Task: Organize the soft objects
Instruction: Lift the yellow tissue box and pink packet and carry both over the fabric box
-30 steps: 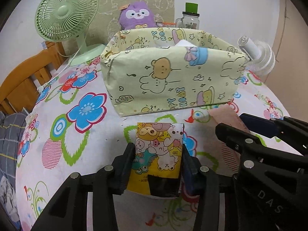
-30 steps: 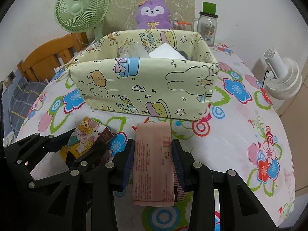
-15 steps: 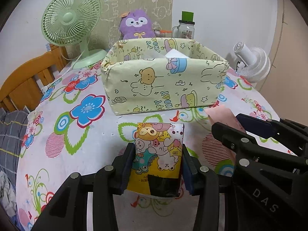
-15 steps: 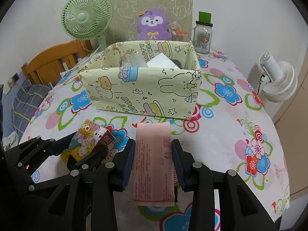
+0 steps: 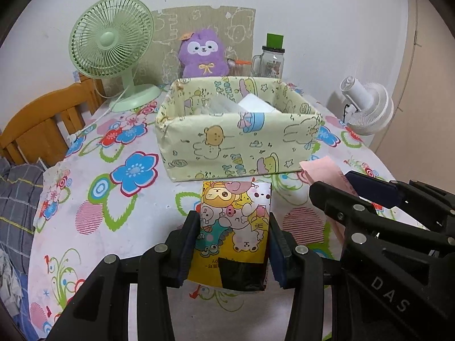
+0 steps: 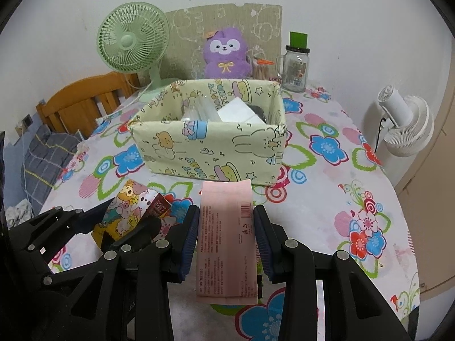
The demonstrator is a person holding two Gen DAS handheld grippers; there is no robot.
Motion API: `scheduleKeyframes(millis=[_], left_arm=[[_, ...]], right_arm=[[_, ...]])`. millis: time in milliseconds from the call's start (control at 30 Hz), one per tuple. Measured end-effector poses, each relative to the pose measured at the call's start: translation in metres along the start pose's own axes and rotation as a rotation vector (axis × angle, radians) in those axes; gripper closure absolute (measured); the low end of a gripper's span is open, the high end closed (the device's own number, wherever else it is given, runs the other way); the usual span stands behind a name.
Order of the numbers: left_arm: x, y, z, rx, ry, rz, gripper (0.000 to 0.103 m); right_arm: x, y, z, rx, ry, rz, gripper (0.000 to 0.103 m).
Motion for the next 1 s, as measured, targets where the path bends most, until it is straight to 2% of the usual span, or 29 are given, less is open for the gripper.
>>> scheduleKeyframes(millis=[1000], left_arm=[[0.012, 0.032, -0.064, 0.102, -0.044, -0.004, 0.057]], right_arm=[[0.012, 0.036, -0.063, 0.113, -0.019, -0.005, 0.061]])
Point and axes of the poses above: each gripper's, at about its wrist camera, not at the fingertips, and y roughly against the way its jaws point, x to its right, z to its underside, the point moved 7 cm from there along -y, roughly the way its jaws point, and after that the axes turned 10 degrees about z, right-handed, at the moved point
